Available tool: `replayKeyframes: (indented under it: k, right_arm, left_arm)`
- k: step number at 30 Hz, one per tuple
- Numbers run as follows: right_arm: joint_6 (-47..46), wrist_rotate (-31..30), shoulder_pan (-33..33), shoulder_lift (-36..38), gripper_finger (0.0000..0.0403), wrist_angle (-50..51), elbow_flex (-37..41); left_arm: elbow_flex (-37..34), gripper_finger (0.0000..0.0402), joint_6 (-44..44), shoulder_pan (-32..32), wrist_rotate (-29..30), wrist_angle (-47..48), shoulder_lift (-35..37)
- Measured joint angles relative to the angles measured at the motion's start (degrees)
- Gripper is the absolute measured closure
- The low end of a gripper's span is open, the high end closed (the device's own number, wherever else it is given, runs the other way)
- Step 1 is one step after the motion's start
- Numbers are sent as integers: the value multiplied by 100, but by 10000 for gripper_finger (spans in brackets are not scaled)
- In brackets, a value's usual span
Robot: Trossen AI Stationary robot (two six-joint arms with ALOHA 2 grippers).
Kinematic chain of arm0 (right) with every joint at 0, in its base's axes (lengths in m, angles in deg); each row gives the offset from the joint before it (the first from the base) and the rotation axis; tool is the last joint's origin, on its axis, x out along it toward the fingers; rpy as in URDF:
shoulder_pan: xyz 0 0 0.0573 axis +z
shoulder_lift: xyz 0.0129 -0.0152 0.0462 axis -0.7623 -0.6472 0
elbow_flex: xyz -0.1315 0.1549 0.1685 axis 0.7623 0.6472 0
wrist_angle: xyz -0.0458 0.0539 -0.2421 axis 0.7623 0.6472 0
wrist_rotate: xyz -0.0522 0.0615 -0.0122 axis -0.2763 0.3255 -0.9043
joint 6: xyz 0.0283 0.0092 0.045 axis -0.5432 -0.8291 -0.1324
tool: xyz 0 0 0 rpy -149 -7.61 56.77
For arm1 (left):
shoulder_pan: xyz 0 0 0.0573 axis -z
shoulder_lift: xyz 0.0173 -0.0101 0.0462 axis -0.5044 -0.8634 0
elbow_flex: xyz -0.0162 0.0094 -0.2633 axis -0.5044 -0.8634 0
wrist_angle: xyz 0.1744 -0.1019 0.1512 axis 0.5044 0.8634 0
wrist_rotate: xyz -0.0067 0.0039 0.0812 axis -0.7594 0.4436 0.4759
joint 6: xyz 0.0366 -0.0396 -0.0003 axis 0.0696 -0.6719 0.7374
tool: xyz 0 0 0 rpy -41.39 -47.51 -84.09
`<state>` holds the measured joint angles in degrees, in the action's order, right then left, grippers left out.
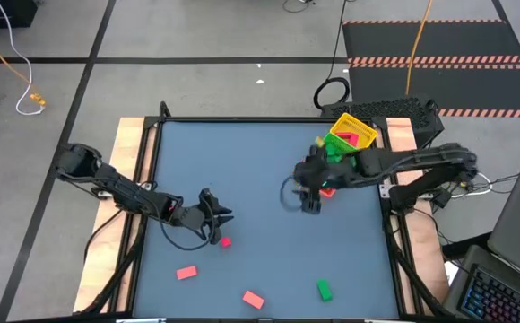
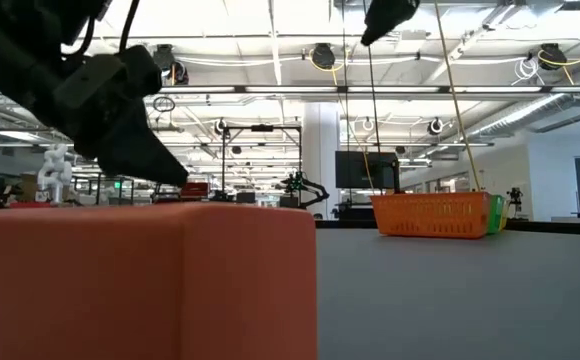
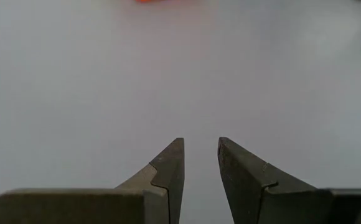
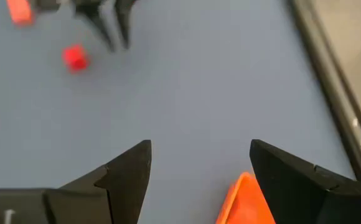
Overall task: Sort & place blocks by color
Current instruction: Put the green block into the green bin
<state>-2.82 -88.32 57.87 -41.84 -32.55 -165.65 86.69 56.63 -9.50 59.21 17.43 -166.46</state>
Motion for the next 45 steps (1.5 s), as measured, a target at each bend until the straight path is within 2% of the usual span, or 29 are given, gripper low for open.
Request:
replayKeyframes:
  k: [2, 5, 9, 12, 21, 29, 37, 45]
  right_arm:
    - [-224, 180, 267, -503, 138, 680, -644]
    - [-620, 785, 636, -1107, 138, 1245, -1204]
    - [-1375, 1588, 1177, -1552, 138, 1196, -1338]
    - [-2251, 1946, 1576, -1789, 138, 1173, -1340]
    - [-5475, 2553, 2652, -2312, 150, 1096, -1340]
    - [-8319, 2569, 3117, -2797, 172, 1030, -1340]
    - [-9257, 2742, 3435, -3276, 177, 826, -1328]
    - [-9796, 2706, 3577, -3286, 157, 798, -777]
  left_arm:
    - [2, 302, -80, 17, 2, -86, -145]
    - [-1, 302, -112, 71, 1, -227, -398]
    - [0, 302, -97, 83, -1, -626, -678]
    - [2, 302, -79, 83, -1, -886, -821]
    - [2, 302, -86, 107, -16, -1149, -846]
    - [2, 302, 2, 107, -16, -1483, -845]
    - [2, 302, -47, 227, -38, -1469, -845]
    - [2, 302, -173, 579, -38, -1425, -842]
